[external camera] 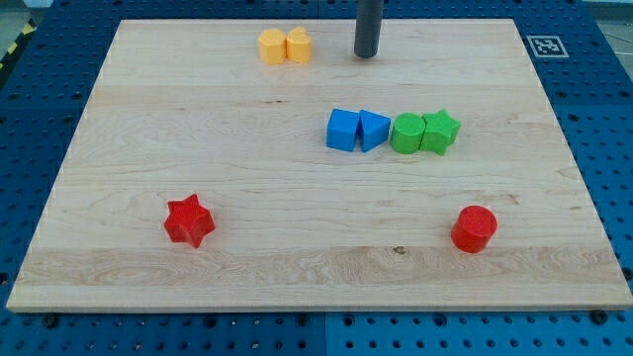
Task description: Move the arm to the right center of the board
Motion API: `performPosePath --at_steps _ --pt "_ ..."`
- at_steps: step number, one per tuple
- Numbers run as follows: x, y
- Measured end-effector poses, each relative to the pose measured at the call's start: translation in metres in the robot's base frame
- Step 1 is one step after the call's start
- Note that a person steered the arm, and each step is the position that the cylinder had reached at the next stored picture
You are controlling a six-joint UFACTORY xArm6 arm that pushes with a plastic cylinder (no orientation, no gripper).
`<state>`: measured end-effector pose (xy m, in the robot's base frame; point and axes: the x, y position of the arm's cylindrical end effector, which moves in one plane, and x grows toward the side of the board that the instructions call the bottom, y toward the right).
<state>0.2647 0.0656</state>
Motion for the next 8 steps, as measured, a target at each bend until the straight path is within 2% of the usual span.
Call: performPosePath --at_steps 4,8 --pt "0.003 0.05" --pt "0.05 0.093"
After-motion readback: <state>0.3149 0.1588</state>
